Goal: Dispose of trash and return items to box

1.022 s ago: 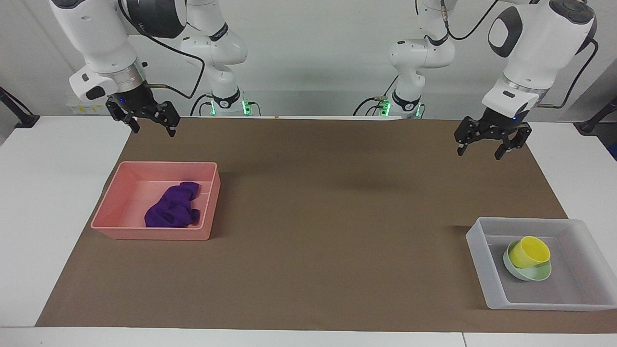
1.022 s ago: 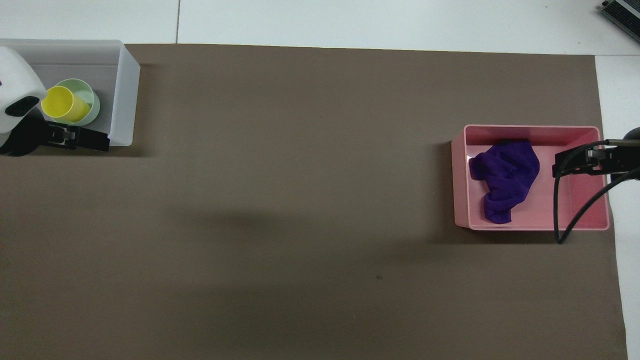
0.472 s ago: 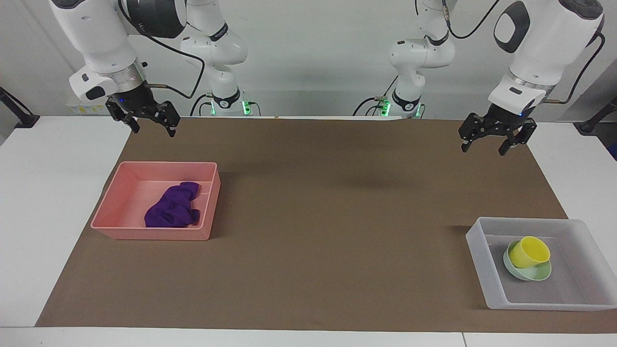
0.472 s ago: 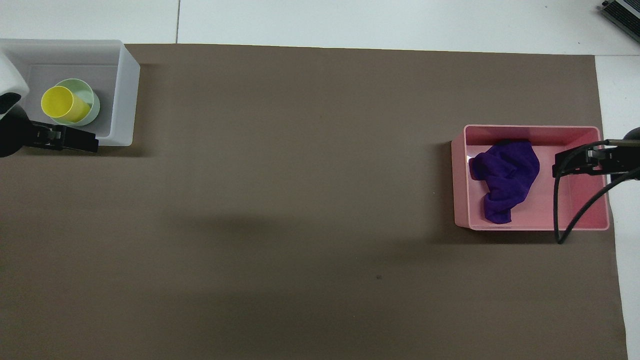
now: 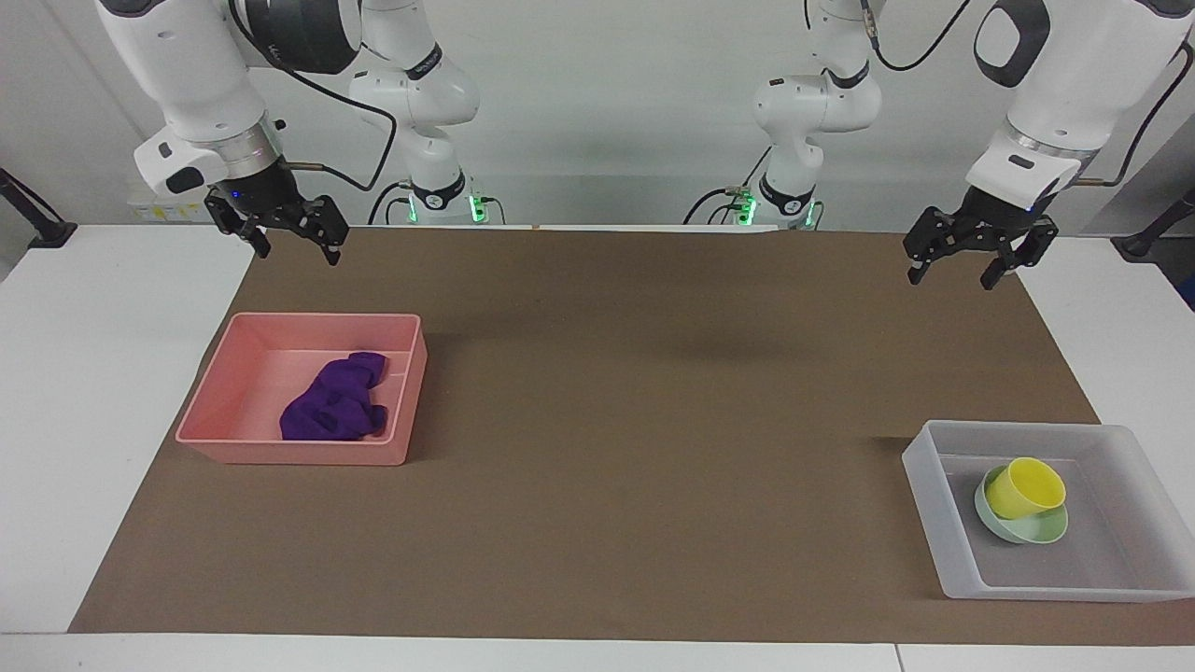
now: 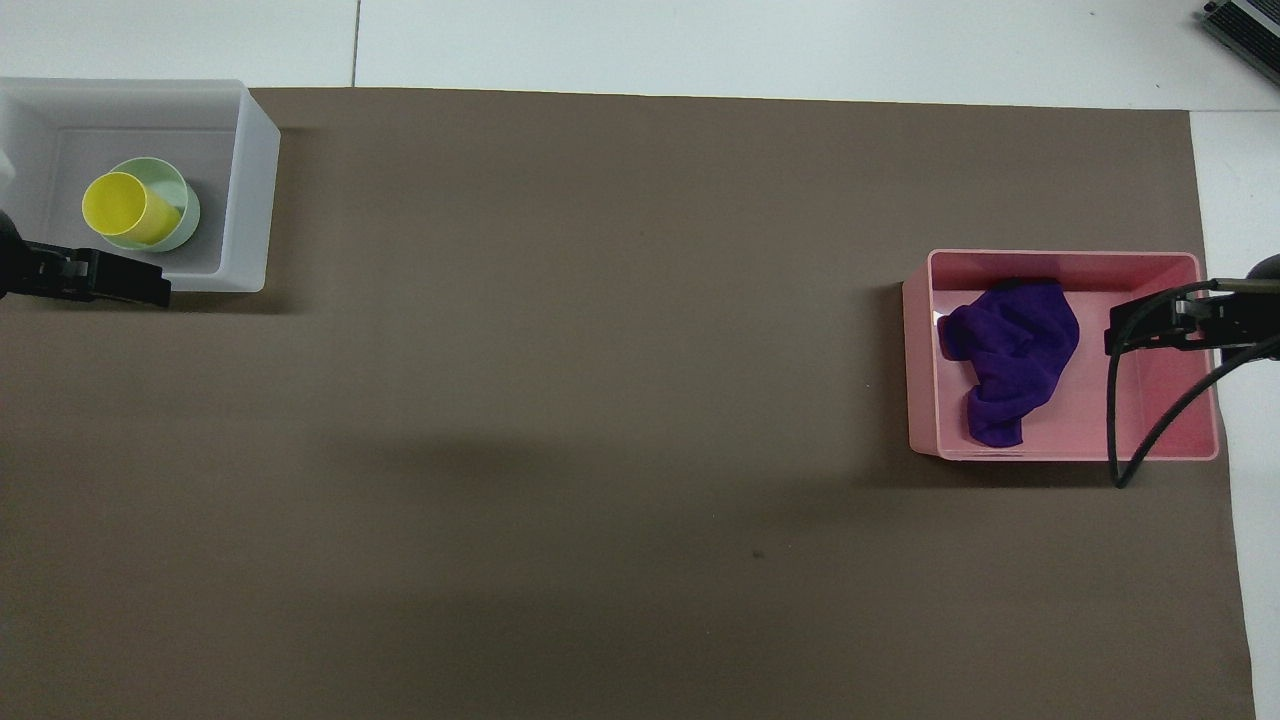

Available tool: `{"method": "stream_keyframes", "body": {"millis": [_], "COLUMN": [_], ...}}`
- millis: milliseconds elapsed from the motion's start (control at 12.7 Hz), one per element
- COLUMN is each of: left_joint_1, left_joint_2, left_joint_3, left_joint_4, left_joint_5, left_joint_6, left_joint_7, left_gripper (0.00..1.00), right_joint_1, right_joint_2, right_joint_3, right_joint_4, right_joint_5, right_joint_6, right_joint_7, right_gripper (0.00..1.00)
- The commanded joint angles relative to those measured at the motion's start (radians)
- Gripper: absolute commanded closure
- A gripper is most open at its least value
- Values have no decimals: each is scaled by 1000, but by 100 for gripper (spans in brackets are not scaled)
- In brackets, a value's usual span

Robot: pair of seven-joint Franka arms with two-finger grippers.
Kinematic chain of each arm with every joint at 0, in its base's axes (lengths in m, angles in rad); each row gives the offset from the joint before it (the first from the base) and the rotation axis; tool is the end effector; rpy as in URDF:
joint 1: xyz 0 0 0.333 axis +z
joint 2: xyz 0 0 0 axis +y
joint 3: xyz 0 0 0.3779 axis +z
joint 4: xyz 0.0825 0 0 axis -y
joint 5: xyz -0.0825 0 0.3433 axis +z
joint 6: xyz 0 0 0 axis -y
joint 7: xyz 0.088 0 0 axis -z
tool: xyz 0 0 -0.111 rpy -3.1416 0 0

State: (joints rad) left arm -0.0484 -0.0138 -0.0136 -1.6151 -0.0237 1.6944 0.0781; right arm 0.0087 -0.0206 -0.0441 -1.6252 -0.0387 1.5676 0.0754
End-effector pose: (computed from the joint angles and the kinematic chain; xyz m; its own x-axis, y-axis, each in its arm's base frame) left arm 0.5197 -0.0347 0.6817 0.9861 -0.1365 0.0945 -0.1386 -0.9902 0.0162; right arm 0.5040 -0.0225 0.6693 0.9933 -0.1106 -0.0341 -0.1092 -0.9932 0.0404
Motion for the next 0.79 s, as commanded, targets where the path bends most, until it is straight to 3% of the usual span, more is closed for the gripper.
{"method": "stream_keyframes", "body": {"millis": [0, 708], "left_joint_1": [-19, -13], "left_joint_2": [11, 6], "left_joint_3": [20, 21], "left_joint_4": [14, 8], "left_joint_5": [24, 24], "left_joint_6": [-33, -35], "left_joint_7": [-9, -6], "left_gripper": [0, 0], "right_joint_1": [-12, -12], "right_joint_2": [-15, -15], "right_joint_3": [3, 3], "right_joint_4": [-15, -15], "right_joint_5": [22, 22], "right_joint_6": [-9, -9], "right_joint_7": [-25, -25], "right_gripper": [0, 0]}}
